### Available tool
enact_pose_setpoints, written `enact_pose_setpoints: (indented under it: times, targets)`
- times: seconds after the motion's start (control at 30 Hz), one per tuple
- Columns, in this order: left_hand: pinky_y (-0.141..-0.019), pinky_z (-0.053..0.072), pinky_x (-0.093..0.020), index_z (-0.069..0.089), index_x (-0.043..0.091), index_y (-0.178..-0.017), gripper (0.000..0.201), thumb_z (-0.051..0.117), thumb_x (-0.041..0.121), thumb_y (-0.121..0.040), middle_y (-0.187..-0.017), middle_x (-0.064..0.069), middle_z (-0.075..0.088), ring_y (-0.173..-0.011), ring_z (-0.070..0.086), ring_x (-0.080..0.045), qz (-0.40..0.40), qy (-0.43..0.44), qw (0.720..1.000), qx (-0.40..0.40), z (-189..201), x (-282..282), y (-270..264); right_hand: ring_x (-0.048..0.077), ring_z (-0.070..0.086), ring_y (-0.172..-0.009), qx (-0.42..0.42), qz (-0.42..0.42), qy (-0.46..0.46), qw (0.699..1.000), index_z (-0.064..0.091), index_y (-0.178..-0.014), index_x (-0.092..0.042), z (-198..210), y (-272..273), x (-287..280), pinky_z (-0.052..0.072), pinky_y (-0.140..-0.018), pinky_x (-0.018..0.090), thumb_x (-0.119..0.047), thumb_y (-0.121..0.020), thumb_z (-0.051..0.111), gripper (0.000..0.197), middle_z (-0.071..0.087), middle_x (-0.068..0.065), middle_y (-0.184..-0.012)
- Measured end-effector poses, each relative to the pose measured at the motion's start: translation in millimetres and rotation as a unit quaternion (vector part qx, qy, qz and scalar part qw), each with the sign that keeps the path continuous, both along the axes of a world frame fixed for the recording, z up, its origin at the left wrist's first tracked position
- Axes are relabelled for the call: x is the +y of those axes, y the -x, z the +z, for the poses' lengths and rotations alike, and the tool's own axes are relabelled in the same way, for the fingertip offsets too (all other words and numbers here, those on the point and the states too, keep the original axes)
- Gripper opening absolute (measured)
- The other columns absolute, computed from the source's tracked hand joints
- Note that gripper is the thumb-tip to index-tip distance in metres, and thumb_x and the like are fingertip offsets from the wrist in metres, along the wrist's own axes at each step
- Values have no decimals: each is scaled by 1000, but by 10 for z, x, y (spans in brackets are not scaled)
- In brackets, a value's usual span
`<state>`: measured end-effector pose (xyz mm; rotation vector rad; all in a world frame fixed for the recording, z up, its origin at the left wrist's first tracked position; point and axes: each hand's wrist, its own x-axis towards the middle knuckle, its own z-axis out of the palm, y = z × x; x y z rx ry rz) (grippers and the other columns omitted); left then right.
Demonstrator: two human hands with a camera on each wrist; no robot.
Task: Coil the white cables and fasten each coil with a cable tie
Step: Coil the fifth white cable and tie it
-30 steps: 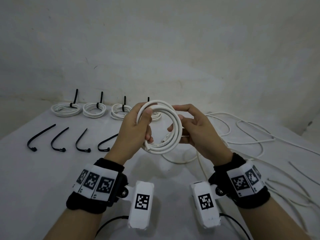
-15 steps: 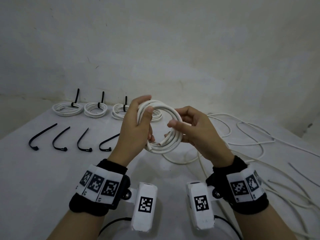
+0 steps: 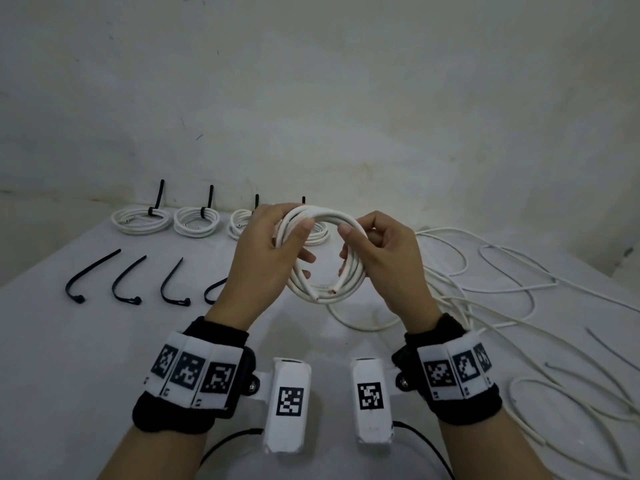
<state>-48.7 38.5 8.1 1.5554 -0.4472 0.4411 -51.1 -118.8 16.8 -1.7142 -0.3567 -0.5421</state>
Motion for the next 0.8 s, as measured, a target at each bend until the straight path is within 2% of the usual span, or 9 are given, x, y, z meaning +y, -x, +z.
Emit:
enact_pose_setpoints:
  times: [0.07,0.17,0.27,0.33,0.37,0.5,0.6,0.67,0.8]
  targets:
    - [-51,58,-33,59,18,-118,29,59,26,-90,-109,-1,58,-60,68,-15,18,-14,1000,-20,-21,1,19,10,56,-46,-8,5,18,1000,63,-80,-4,11,5,-34,41,-47,19,-19,-86,68,17,65,10,-60]
    - [-50,57,-32,61,15,-115,25,59,22,-91,-99,0,63,-54,67,-13,40,-30,998,-34,-46,-19,22,9,57,-45,1,12,24,1000,63,-83,-2,-14,5,-67,41,-47,16,-20,-86,67,19,65,11,-61]
    - [-48,54,-25,62,11,-114,23,57,20,-93,-82,6,64,-51,65,-12,54,-43,997,-31,-78,-39,-13,20,64,-51,40,38,-14,998,61,-88,-4,-93,18,-49,52,-51,28,-20,-89,63,17,65,10,-64]
    - [-46,49,-19,62,11,-113,21,56,18,-93,-76,3,66,-48,62,-10,56,-41,997,-31,-103,-71,-31,21,64,-55,77,64,-76,992,61,-94,-3,-150,22,-22,56,-57,34,-21,-92,58,19,63,8,-67]
    - [-46,48,-18,62,11,-113,21,56,17,-93,-77,2,67,-46,61,-9,54,-35,997,-30,-114,-89,-41,19,62,-55,91,78,-110,987,62,-96,-2,-171,25,-1,56,-59,34,-23,-93,55,21,61,7,-68]
    - [-48,52,-28,62,13,-112,20,55,14,-93,-80,-1,67,-47,59,-11,46,-11,999,-19,-152,-128,-67,13,52,-49,144,135,-225,954,61,-103,0,-209,27,76,50,-53,29,-35,-88,52,39,54,4,-66]
    - [-48,52,-29,62,14,-112,20,55,15,-94,-81,-3,68,-47,59,-12,45,-9,999,-18,-186,-143,-65,10,46,-45,196,163,-263,931,61,-96,-2,-199,28,85,48,-51,24,-46,-80,50,48,45,1,-56]
    - [-48,52,-29,61,14,-112,19,55,14,-94,-83,-6,67,-47,58,-12,41,-14,999,-19,-198,-159,-74,8,42,-42,219,169,-273,921,58,-90,-4,-198,26,73,44,-48,21,-50,-76,50,50,41,-2,-52]
    - [-52,55,-37,60,12,-116,23,57,15,-93,-83,-6,66,-48,58,-11,5,-26,1000,2,-191,-149,-94,8,40,-40,221,161,-278,921,52,-84,-6,-227,13,53,43,-45,20,-50,-75,51,45,40,-3,-49]
